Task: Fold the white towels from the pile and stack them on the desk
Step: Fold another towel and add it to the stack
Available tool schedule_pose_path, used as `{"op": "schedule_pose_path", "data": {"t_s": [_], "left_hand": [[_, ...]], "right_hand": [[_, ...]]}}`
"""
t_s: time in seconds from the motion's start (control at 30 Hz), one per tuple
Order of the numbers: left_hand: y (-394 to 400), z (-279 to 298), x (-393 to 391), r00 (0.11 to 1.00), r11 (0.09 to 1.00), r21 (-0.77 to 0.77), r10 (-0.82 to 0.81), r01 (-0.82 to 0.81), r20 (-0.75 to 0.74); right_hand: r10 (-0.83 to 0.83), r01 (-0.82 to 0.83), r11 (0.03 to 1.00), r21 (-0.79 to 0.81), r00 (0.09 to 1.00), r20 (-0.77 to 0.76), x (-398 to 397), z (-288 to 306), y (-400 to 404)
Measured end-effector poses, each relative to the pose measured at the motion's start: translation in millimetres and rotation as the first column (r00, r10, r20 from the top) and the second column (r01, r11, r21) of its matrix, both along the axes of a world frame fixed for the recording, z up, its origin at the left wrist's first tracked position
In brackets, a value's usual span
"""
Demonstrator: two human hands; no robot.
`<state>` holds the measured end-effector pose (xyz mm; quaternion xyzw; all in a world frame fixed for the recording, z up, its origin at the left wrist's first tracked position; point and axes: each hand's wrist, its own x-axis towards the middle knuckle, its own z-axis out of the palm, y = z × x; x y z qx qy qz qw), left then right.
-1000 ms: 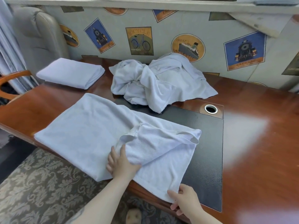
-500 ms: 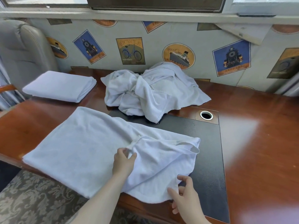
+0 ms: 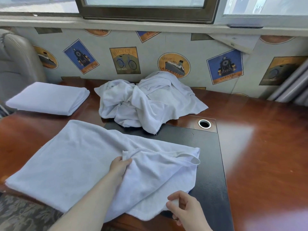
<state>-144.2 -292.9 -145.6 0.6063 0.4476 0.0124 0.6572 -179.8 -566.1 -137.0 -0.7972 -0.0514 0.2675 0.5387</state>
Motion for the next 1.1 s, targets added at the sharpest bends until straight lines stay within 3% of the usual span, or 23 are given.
{"op": "schedule_pose_path", "data": {"t_s": [0.1, 0.17, 0.27, 0.33, 0.47, 0.6, 0.7, 0.87, 1.1], "left_hand": [[-9.8, 12.5, -7.3, 0.996, 0.953, 0.302, -0.044, 0.02, 0.073], [-29.3, 24.3, -14.5, 0.982, 0.91, 0.411, -0.123, 0.054, 0.143], [-66.0, 33.3, -31.1, 0.927, 0.91, 0.381, -0.273, 0.162, 0.258], [-87.4, 37.0, -42.5, 0.905, 0.925, 0.312, -0.31, 0.217, 0.29], [-117.7, 41.0, -65.3, 0.904, 0.961, 0.155, -0.268, 0.228, 0.332], [-134.5, 50.7, -81.4, 0.855, 0.923, 0.148, -0.386, 0.356, 0.346], [-143.5, 59.4, -90.2, 0.841, 0.91, 0.175, -0.415, 0.376, 0.348], [-152.7, 77.4, -97.0, 0.819, 0.912, 0.234, -0.406, 0.337, 0.406], [-168.2, 80.4, -95.0, 0.919, 0.956, 0.282, -0.175, 0.074, 0.353]], "right_hand": [[0.092, -0.092, 0.996, 0.011, 0.996, 0.022, 3.2, -1.1, -2.0], [0.161, -0.16, 0.987, -0.021, 0.985, 0.07, 5.2, -1.4, -2.1], [0.227, -0.216, 0.973, -0.077, 0.959, 0.168, 8.4, -0.1, -5.4], [0.251, -0.221, 0.967, -0.127, 0.913, 0.321, 11.0, 1.5, -11.0], [0.188, -0.15, 0.982, -0.114, 0.727, 0.661, 15.8, 8.0, -26.1], [0.125, -0.158, 0.987, -0.037, 0.591, 0.797, 18.0, 19.2, -25.1], [0.131, -0.208, 0.978, 0.003, 0.625, 0.77, 15.5, 24.7, -24.1], [0.153, -0.291, 0.94, 0.177, 0.824, 0.546, 12.1, 37.4, -21.7], [0.029, -0.228, 0.944, 0.24, 0.779, 0.626, 9.9, 51.9, -11.2]]}}
